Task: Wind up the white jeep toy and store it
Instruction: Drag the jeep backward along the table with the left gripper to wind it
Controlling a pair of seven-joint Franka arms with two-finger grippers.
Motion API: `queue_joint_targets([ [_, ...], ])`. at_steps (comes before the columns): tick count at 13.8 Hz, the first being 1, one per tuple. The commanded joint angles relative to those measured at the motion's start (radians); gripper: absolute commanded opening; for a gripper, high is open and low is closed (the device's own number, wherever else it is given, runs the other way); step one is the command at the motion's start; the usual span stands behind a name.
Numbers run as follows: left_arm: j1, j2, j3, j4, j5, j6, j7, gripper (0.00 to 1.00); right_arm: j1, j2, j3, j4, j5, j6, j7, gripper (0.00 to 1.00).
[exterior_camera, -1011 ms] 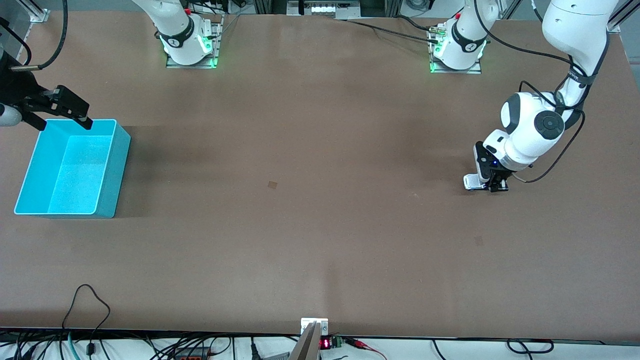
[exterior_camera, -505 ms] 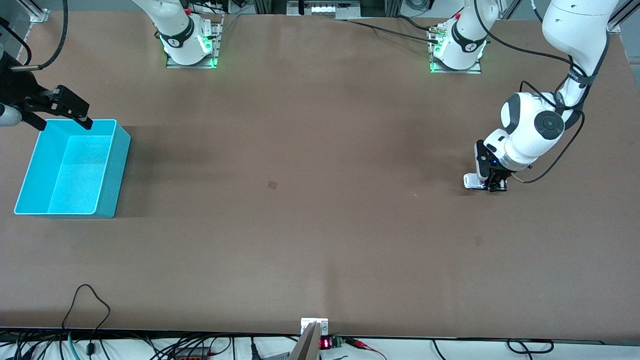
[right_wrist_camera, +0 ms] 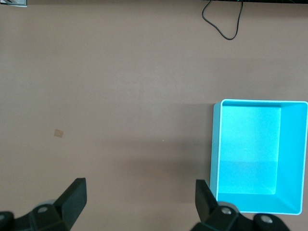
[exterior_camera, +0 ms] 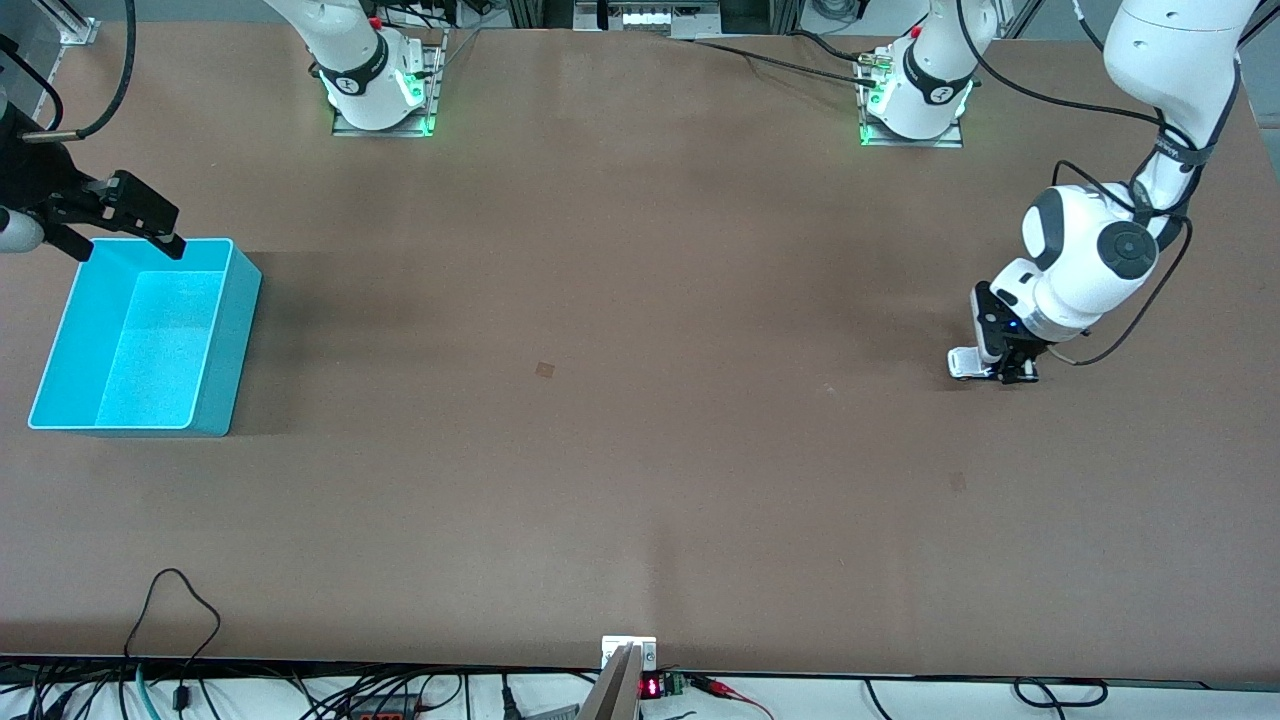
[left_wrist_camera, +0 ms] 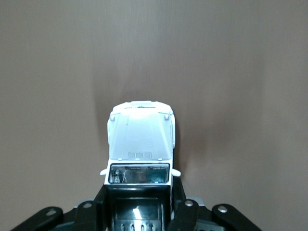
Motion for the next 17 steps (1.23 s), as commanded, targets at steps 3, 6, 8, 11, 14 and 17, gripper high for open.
queue_joint_targets([
  [3,0.177,0.15,0.0,0.084,0.018,-0.001,0.205,0.15,-0.002,-0.014,0.001,-0.003,-0.001,-0.008,-0.008,1.0],
  [6,0.262,0.184,0.0,0.127,0.018,-0.001,0.287,0.15,0.001,-0.014,0.003,-0.003,-0.001,-0.008,-0.003,1.0],
  [8,0.323,0.23,0.0,0.161,0.018,0.001,0.295,0.15,0.001,-0.014,0.004,-0.003,-0.001,-0.005,-0.003,1.0],
  [11,0.365,0.255,-0.001,0.195,0.018,0.001,0.361,0.15,0.001,-0.014,0.004,-0.003,-0.001,-0.008,-0.003,1.0],
  [14,0.385,0.255,-0.001,0.206,0.018,-0.001,0.417,0.15,0.001,-0.016,0.004,-0.003,-0.001,-0.01,-0.003,1.0],
  [17,0.392,0.255,-0.001,0.21,0.018,-0.001,0.431,0.15,0.001,-0.016,0.004,-0.003,-0.001,-0.01,-0.002,1.0],
])
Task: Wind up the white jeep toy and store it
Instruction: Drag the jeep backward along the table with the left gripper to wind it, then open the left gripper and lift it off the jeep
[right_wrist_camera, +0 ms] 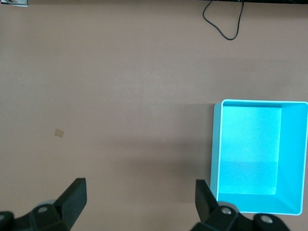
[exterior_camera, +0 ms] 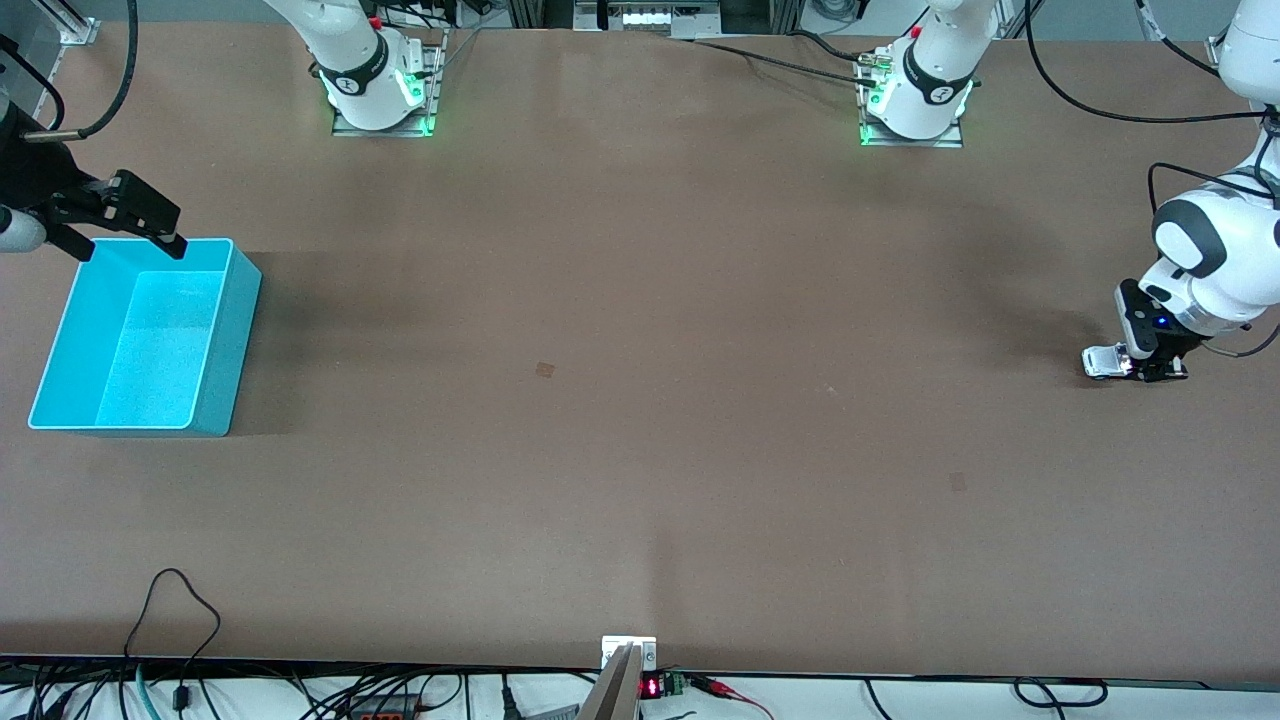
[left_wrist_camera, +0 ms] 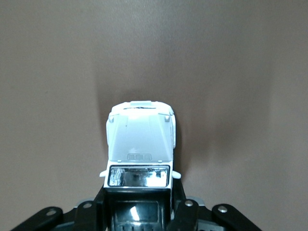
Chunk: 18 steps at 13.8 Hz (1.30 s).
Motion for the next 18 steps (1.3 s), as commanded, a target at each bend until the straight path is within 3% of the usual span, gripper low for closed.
queue_joint_targets([
  [1,0.032,0.132,-0.002,0.017,0.018,0.002,0.054,0.17,0.001,-0.016,0.002,-0.003,-0.001,-0.01,-0.002,1.0],
  [2,0.03,0.129,-0.004,0.017,0.018,0.002,0.054,0.26,0.001,-0.016,0.002,-0.003,-0.001,-0.011,-0.002,1.0],
  [3,0.03,0.124,-0.005,0.017,0.018,-0.005,0.056,0.6,0.001,-0.016,0.002,-0.003,-0.001,-0.011,-0.002,1.0],
  [4,0.029,0.117,-0.013,0.02,0.019,-0.042,0.059,1.0,0.001,-0.016,0.002,-0.003,-0.001,-0.011,-0.002,1.0],
  [7,0.029,0.017,-0.074,0.051,0.018,-0.189,0.048,1.0,0.001,-0.016,0.002,-0.003,-0.001,-0.011,-0.003,1.0],
  [11,0.026,-0.056,-0.136,0.211,0.013,-0.525,0.007,1.0,-0.001,-0.017,-0.001,-0.003,-0.001,-0.011,-0.009,1.0],
  [14,0.023,-0.076,-0.177,0.339,0.015,-0.756,-0.137,1.0,-0.001,-0.016,0.001,-0.003,-0.001,-0.007,-0.009,1.0],
  [18,0.021,-0.119,-0.255,0.439,0.018,-1.002,-0.466,1.0,-0.001,-0.016,0.001,-0.003,-0.001,-0.007,-0.009,1.0],
])
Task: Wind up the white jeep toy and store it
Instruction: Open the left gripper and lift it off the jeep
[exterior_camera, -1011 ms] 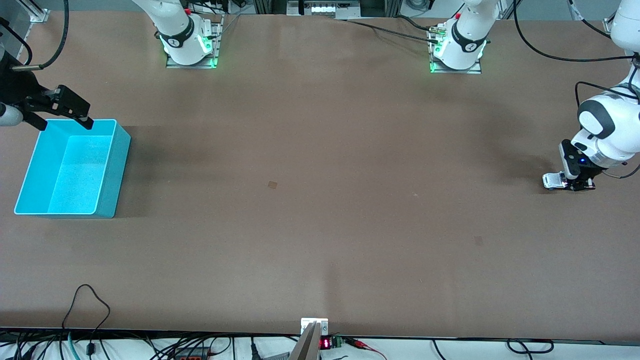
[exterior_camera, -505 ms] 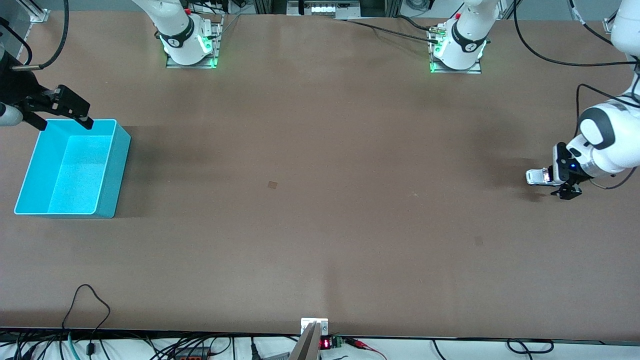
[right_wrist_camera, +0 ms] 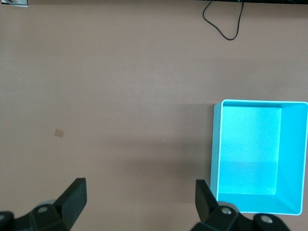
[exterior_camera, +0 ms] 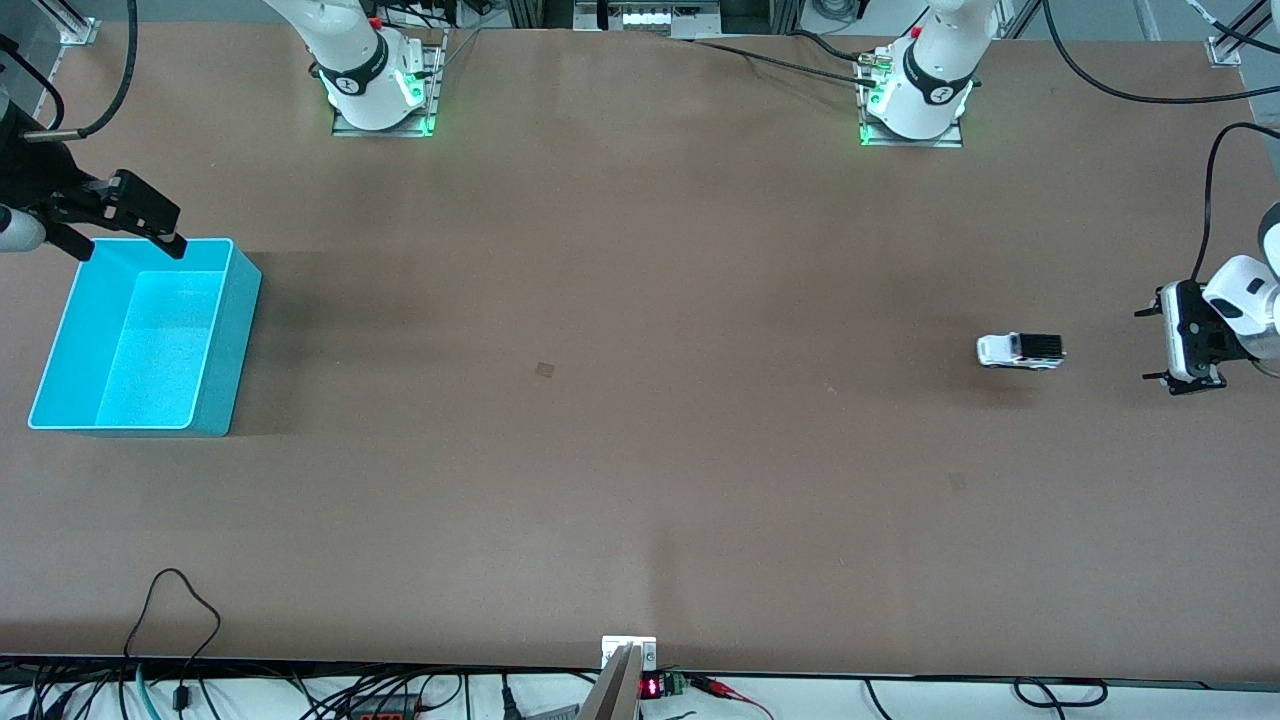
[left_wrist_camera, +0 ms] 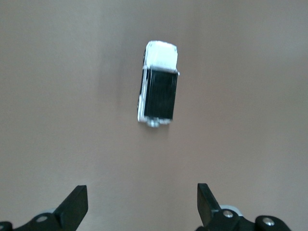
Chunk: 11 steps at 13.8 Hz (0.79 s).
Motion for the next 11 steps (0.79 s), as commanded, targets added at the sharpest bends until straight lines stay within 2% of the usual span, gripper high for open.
queue_joint_targets([
  [1,0.01,-0.024,-0.079,0.067,0.018,-0.15,-0.233,1.0,-0.001,-0.015,-0.001,-0.003,-0.001,-0.007,-0.009,1.0],
  [5,0.002,-0.044,-0.202,0.165,0.019,-0.305,-0.601,1.0,-0.001,-0.015,-0.001,-0.003,-0.001,-0.007,-0.009,1.0],
  [8,-0.007,-0.055,-0.305,0.216,0.062,-0.337,-0.811,1.0,-0.001,-0.015,0.001,-0.003,-0.001,-0.005,-0.009,1.0],
  [9,-0.012,-0.058,-0.311,0.231,0.07,-0.336,-0.873,1.0,-0.001,-0.015,-0.001,-0.003,-0.001,-0.005,-0.009,1.0],
  [11,-0.112,-0.093,-0.288,0.234,0.106,-0.333,-0.998,1.0,-0.001,-0.015,-0.001,-0.003,-0.001,-0.005,-0.009,1.0],
])
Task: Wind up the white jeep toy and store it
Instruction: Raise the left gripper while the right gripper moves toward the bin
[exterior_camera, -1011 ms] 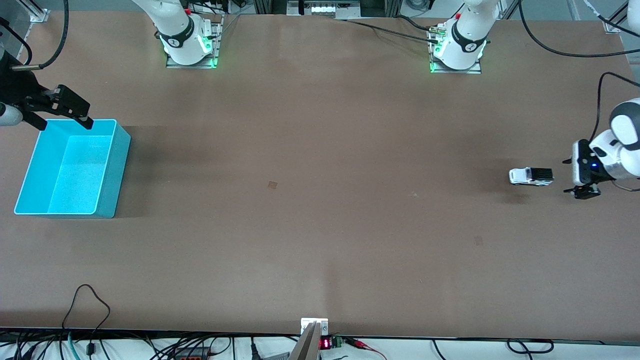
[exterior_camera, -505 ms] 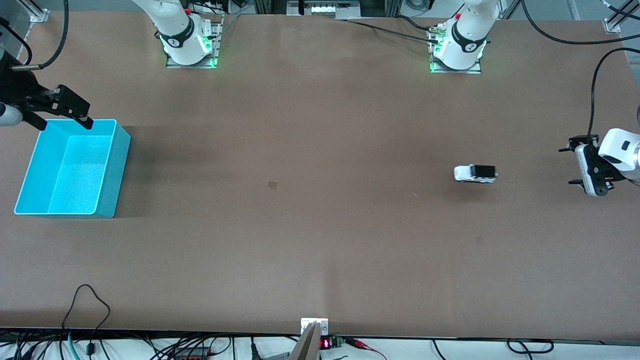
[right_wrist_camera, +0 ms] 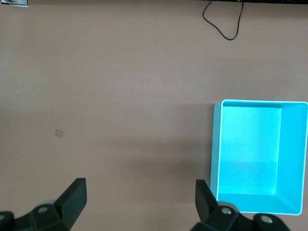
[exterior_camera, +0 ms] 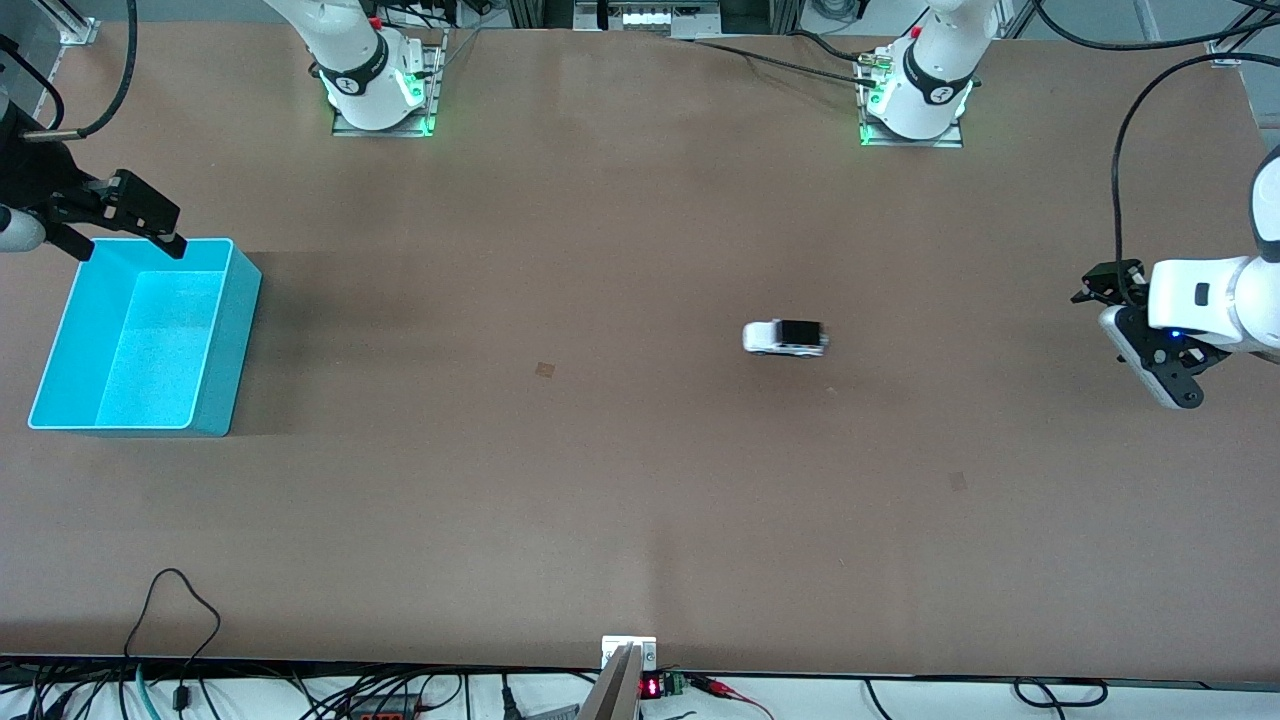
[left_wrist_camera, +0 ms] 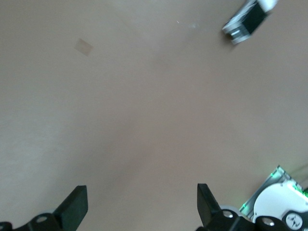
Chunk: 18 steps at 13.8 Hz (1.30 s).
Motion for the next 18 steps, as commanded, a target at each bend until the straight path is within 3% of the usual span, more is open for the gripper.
queue_joint_targets([
  [1,-0.119,-0.054,0.065,0.017,0.04,-0.016,-0.181,1.0,-0.003,-0.015,-0.001,-0.003,-0.001,-0.005,-0.009,1.0],
  [5,-0.203,-0.123,0.087,0.015,0.029,-0.005,-0.539,1.0,-0.003,-0.015,-0.001,-0.003,-0.001,-0.005,-0.009,1.0],
  [8,-0.281,-0.167,0.189,0.005,-0.052,0.051,-0.755,1.0,-0.003,-0.015,-0.001,-0.003,-0.001,-0.005,-0.009,1.0],
  [11,-0.308,-0.196,0.241,0.002,-0.098,0.085,-0.771,1.0,-0.006,0.0,-0.002,0.002,0.005,0.001,-0.002,1.0],
  [13,-0.394,-0.242,0.367,-0.023,-0.143,0.088,-0.771,1.0,-0.009,0.002,-0.002,0.005,0.004,0.001,0.007,1.0],
  [14,-0.404,-0.25,0.389,-0.031,-0.158,0.087,-0.771,1.0,-0.01,0.003,-0.004,0.005,0.004,0.001,0.009,1.0],
  [18,-0.408,-0.264,0.395,-0.034,-0.161,0.087,-0.852,1.0,-0.009,0.063,-0.004,0.005,-0.009,0.019,-0.009,1.0],
])
